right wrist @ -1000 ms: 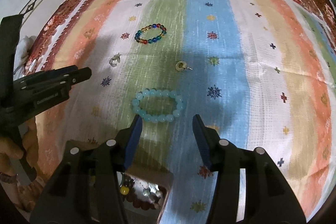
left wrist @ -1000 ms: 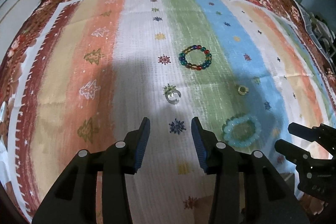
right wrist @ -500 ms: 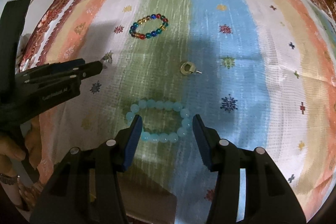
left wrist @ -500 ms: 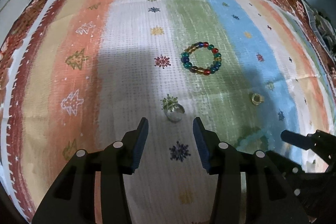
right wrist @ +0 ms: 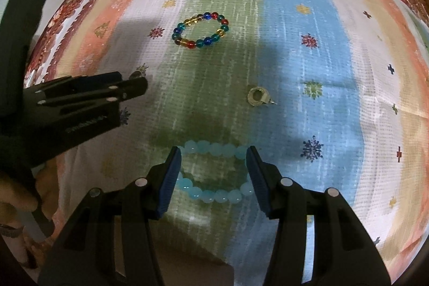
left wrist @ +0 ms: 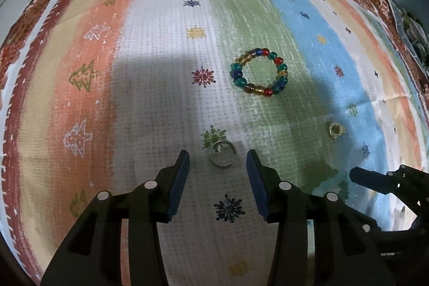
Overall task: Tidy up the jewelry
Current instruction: 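Close left tool on the silver ring while right tool closes on the aqua bracelet, then carry the ring in left tool while right tool carries the aqua bracelet to the tin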
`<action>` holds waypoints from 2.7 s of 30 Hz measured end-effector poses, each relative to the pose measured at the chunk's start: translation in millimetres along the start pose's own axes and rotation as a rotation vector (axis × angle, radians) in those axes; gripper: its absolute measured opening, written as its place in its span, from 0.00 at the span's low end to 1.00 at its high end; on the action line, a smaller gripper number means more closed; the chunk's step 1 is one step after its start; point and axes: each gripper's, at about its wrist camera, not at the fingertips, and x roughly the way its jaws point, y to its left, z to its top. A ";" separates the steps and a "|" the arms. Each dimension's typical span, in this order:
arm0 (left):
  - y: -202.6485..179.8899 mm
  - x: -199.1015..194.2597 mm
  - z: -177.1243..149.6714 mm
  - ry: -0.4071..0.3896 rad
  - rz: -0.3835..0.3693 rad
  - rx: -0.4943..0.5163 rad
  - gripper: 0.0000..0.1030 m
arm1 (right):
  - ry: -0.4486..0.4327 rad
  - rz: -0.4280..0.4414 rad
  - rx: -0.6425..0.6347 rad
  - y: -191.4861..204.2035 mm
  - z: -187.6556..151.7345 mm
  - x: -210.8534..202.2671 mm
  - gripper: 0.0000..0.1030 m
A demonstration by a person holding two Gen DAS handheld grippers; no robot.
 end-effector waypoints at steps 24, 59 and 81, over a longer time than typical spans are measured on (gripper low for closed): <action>-1.4 3.8 -1.5 -0.004 0.040 0.032 0.20 | 0.080 -0.036 -0.125 32.1 -2.3 21.9 0.34; -7.7 -51.2 -15.3 -0.091 0.025 0.015 0.19 | -0.102 -0.046 -0.073 10.8 -21.9 -56.8 0.13; -43.4 -139.4 -78.6 -0.235 -0.048 0.064 0.19 | -0.255 0.038 -0.044 18.7 -73.7 -136.7 0.13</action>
